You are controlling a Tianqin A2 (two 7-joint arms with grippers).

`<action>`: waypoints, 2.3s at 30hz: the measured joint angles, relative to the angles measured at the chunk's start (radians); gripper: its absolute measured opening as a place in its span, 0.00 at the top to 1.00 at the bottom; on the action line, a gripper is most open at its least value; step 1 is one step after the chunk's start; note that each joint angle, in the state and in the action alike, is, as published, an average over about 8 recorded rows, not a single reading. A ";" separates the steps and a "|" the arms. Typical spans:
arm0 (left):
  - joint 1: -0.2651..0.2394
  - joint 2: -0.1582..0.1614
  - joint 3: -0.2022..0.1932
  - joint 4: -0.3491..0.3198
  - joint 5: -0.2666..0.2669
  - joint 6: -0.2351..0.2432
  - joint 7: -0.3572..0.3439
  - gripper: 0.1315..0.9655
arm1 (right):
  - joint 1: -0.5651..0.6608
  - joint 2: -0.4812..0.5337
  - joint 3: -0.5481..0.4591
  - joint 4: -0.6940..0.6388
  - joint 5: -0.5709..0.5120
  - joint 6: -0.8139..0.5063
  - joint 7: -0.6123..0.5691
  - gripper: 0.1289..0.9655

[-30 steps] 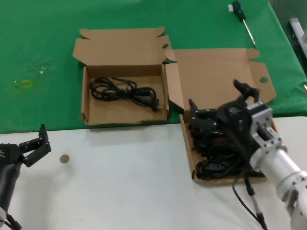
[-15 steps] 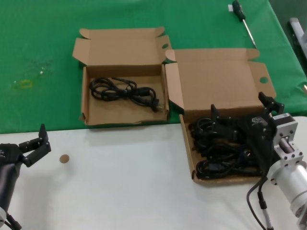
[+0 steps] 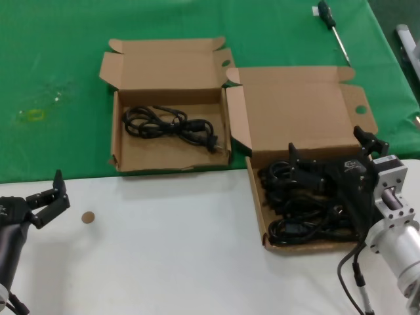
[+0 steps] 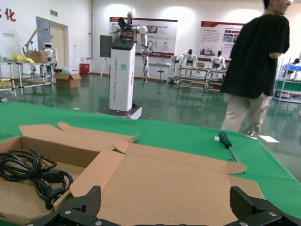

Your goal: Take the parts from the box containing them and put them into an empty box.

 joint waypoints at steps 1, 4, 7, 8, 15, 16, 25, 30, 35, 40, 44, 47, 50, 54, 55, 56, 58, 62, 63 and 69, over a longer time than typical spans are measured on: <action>0.000 0.000 0.000 0.000 0.000 0.000 0.000 0.00 | 0.000 0.000 0.000 0.000 0.000 0.000 0.000 0.00; 0.000 0.000 0.000 0.000 0.000 0.000 0.000 0.00 | 0.000 0.000 0.000 0.000 0.000 0.000 0.000 0.00; 0.000 0.000 0.000 0.000 0.000 0.000 0.000 0.00 | 0.000 0.000 0.000 0.000 0.000 0.000 0.000 0.00; 0.000 0.000 0.000 0.000 0.000 0.000 0.000 0.00 | 0.000 0.000 0.000 0.000 0.000 0.000 0.000 0.00; 0.000 0.000 0.000 0.000 0.000 0.000 0.000 0.00 | 0.000 0.000 0.000 0.000 0.000 0.000 0.000 0.00; 0.000 0.000 0.000 0.000 0.000 0.000 0.000 0.00 | 0.000 0.000 0.000 0.000 0.000 0.000 0.000 0.00; 0.000 0.000 0.000 0.000 0.000 0.000 0.000 0.00 | 0.000 0.000 0.000 0.000 0.000 0.000 0.000 0.00; 0.000 0.000 0.000 0.000 0.000 0.000 0.000 0.00 | 0.000 0.000 0.000 0.000 0.000 0.000 0.000 0.00; 0.000 0.000 0.000 0.000 0.000 0.000 0.000 0.00 | 0.000 0.000 0.000 0.000 0.000 0.000 0.000 0.00; 0.000 0.000 0.000 0.000 0.000 0.000 0.000 0.00 | 0.000 0.000 0.000 0.000 0.000 0.000 0.000 0.00; 0.000 0.000 0.000 0.000 0.000 0.000 0.000 0.00 | 0.000 0.000 0.000 0.000 0.000 0.000 0.000 0.00; 0.000 0.000 0.000 0.000 0.000 0.000 0.000 0.00 | 0.000 0.000 0.000 0.000 0.000 0.000 0.000 0.00; 0.000 0.000 0.000 0.000 0.000 0.000 0.000 0.00 | 0.000 0.000 0.000 0.000 0.000 0.000 0.000 0.00; 0.000 0.000 0.000 0.000 0.000 0.000 0.000 0.00 | 0.000 0.000 0.000 0.000 0.000 0.000 0.000 0.00; 0.000 0.000 0.000 0.000 0.000 0.000 0.000 0.00 | 0.000 0.000 0.000 0.000 0.000 0.000 0.000 0.00; 0.000 0.000 0.000 0.000 0.000 0.000 0.000 0.00 | 0.000 0.000 0.000 0.000 0.000 0.000 0.000 0.00; 0.000 0.000 0.000 0.000 0.000 0.000 0.000 0.00 | 0.000 0.000 0.000 0.000 0.000 0.000 0.000 0.00; 0.000 0.000 0.000 0.000 0.000 0.000 0.000 0.00 | 0.000 0.000 0.000 0.000 0.000 0.000 0.000 0.00; 0.000 0.000 0.000 0.000 0.000 0.000 0.000 0.00 | 0.000 0.000 0.000 0.000 0.000 0.000 0.000 0.00; 0.000 0.000 0.000 0.000 0.000 0.000 0.000 0.00 | 0.000 0.000 0.000 0.000 0.000 0.000 0.000 0.00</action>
